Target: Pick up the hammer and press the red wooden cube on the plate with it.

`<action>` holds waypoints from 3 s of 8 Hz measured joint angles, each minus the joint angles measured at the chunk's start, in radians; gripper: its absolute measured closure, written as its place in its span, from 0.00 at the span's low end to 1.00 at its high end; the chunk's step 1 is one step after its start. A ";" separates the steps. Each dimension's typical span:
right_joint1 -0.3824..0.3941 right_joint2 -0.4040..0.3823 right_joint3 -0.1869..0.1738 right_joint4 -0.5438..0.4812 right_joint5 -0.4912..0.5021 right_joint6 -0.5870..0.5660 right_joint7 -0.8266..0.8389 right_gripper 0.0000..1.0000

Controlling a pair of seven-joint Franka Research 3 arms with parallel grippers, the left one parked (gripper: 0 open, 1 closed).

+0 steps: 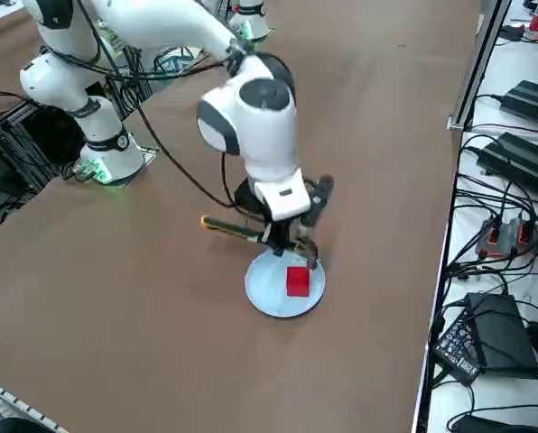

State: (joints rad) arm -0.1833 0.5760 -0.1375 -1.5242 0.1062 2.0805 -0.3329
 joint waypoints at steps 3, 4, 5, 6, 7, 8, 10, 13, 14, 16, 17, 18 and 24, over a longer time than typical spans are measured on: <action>0.066 -0.104 0.071 -0.005 0.032 -0.133 0.029 0.79; 0.116 -0.105 0.100 -0.018 0.044 -0.129 0.067 0.79; 0.181 -0.099 0.113 -0.038 0.046 -0.107 0.117 0.79; 0.248 -0.094 0.118 -0.066 0.047 -0.061 0.179 0.79; 0.317 -0.091 0.120 -0.101 0.048 0.007 0.259 0.79; 0.379 -0.086 0.121 -0.139 0.048 0.086 0.347 0.79; 0.467 -0.070 0.120 -0.216 0.047 0.222 0.466 0.79; 0.514 -0.020 0.111 -0.255 0.023 0.283 0.487 0.79; 0.517 -0.010 0.110 -0.264 -0.013 0.287 0.488 0.79; 0.517 -0.006 0.106 -0.295 -0.047 0.315 0.498 0.79; 0.517 -0.007 0.106 -0.315 -0.048 0.354 0.510 0.79; 0.518 -0.016 0.106 -0.334 -0.048 0.378 0.520 0.79; 0.524 -0.038 0.102 -0.345 -0.049 0.408 0.567 0.14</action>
State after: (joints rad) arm 0.3408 0.5381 -0.0353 -1.8692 0.0572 2.4883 0.2339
